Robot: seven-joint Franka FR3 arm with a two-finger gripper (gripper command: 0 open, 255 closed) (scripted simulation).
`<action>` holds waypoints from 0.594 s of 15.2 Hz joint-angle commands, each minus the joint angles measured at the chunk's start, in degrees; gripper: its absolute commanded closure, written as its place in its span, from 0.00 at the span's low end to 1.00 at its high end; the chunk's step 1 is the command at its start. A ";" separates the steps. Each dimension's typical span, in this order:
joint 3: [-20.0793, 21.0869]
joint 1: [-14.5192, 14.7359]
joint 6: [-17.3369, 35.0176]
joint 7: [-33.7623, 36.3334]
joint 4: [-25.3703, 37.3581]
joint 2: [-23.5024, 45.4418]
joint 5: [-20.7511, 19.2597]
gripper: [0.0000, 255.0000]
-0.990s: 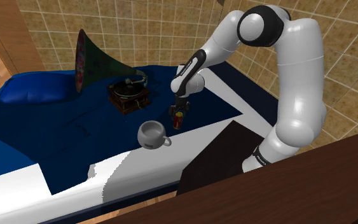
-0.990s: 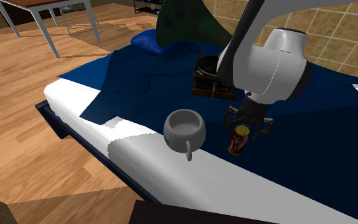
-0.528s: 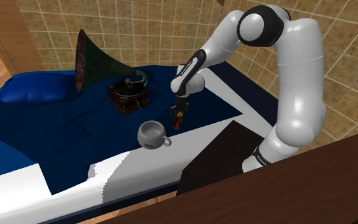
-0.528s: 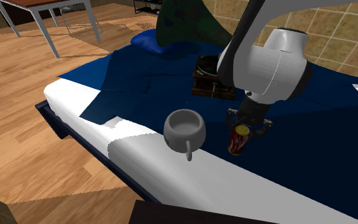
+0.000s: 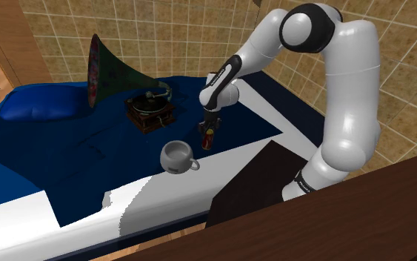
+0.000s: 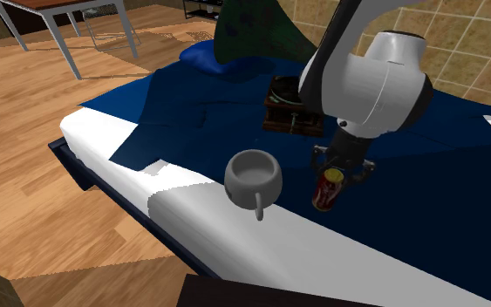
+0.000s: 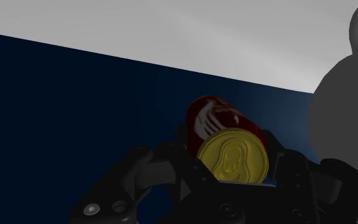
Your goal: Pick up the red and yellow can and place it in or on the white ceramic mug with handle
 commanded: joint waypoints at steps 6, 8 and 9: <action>-0.55 0.40 -3.80 0.88 -1.19 -5.02 -0.76 1.00; -0.70 0.50 -4.99 1.14 -1.42 -6.44 -1.01 1.00; -0.78 0.55 -5.59 1.27 -1.51 -7.14 -1.13 1.00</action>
